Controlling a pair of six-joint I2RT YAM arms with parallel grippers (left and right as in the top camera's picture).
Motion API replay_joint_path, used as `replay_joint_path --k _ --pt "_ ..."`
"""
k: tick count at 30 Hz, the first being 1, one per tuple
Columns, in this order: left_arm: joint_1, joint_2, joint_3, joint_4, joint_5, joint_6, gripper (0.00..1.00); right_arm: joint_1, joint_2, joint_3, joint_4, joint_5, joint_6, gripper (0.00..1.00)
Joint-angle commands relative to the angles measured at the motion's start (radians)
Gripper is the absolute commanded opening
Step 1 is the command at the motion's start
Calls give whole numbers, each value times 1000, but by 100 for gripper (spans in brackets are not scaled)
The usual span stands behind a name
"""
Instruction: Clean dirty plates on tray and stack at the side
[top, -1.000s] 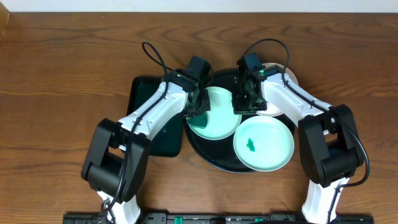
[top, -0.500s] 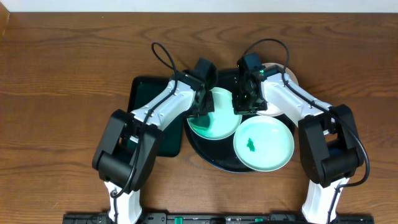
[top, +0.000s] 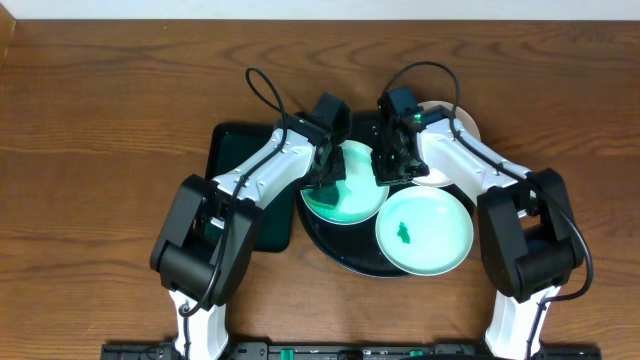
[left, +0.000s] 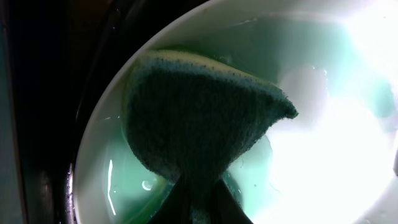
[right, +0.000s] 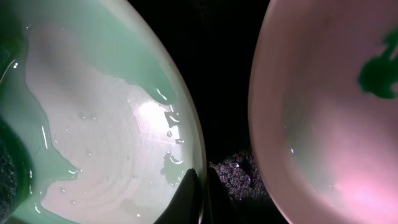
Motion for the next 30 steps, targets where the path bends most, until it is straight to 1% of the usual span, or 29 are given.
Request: replay_joint_path --k 1,3,11,13,16,19,22,26,30 --pt "-25 71 -25 2 50 -9 7 39 3 -3 18 -63 -26 1" --pt "-27 73 -25 11 81 -9 7 39 3 -3 18 -63 -26 1" --pt "-26 72 -23 125 411 -9 7 40 3 -3 19 -63 -26 1" --pt "-26 72 -20 141 451 -10 7 42 3 -3 20 -63 -26 1" --pt "-26 72 -8 140 444 -8 7 45 3 -3 20 -63 -26 1" --pt "-24 57 -1 139 403 -8 7 45 3 -3 19 -63 -26 1" --pt "-18 19 4 114 314 -8 7 43 3 -3 19 -63 -26 1" --pt "-10 -68 18 48 159 -1 7 42 3 -3 19 -63 -25 1" --pt "5 -166 18 32 85 3 7 42 3 -3 19 -63 -25 3"
